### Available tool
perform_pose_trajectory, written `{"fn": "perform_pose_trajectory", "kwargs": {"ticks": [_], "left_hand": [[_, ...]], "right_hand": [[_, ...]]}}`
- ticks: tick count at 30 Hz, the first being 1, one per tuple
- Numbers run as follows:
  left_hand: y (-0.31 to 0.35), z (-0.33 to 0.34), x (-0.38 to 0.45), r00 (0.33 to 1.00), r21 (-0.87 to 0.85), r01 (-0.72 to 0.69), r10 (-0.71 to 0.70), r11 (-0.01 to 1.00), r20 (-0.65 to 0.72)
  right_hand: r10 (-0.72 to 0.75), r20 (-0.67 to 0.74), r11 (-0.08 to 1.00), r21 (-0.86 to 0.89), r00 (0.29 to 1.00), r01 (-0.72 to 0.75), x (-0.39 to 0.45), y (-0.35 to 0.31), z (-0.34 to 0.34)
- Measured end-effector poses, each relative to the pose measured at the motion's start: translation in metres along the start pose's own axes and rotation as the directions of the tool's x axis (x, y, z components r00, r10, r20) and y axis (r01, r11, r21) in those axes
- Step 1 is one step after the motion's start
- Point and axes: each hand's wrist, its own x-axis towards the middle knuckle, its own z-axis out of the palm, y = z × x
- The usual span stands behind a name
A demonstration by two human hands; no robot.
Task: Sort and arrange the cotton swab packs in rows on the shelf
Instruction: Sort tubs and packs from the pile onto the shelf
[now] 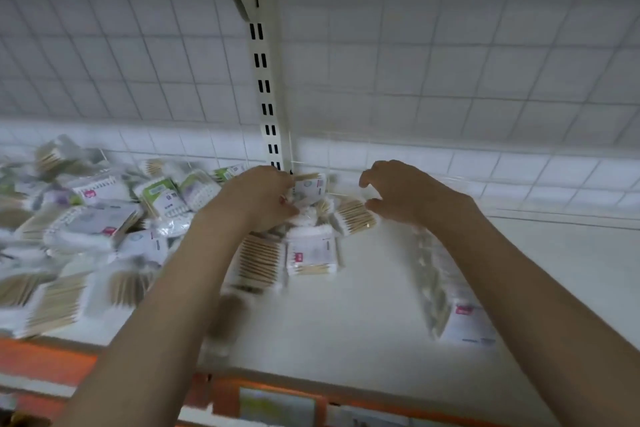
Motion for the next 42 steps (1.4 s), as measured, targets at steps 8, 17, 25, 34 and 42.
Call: {"fn": "perform_pose_trajectory", "kwargs": {"ticks": [8,17,25,34,42], "left_hand": [[-0.012,0.016,0.032,0.956,-0.137,-0.247,0.265,0.959,0.129],[-0.010,0.030,0.049,0.909,-0.219,-0.295,0.344,0.930,0.234],[-0.011,0.033,0.053,0.885,-0.223,-0.246,0.312,0.943,0.346],[-0.009,0.035,0.039,0.904,-0.189,-0.378,0.405,0.906,0.135],[-0.007,0.020,0.042,0.924,-0.250,-0.382,0.375,0.890,-0.076]], "right_hand": [[0.151,0.266,0.985,-0.122,0.952,-0.122,0.044,-0.021,0.027],[0.278,0.394,0.949,0.025,0.876,-0.313,0.041,-0.017,0.044],[0.307,0.413,0.950,-0.074,0.857,-0.305,0.036,-0.016,0.045],[0.256,0.349,0.959,0.028,0.901,-0.283,0.037,-0.010,0.037],[0.208,0.292,0.931,0.233,0.934,-0.280,0.034,-0.002,0.020]]}}
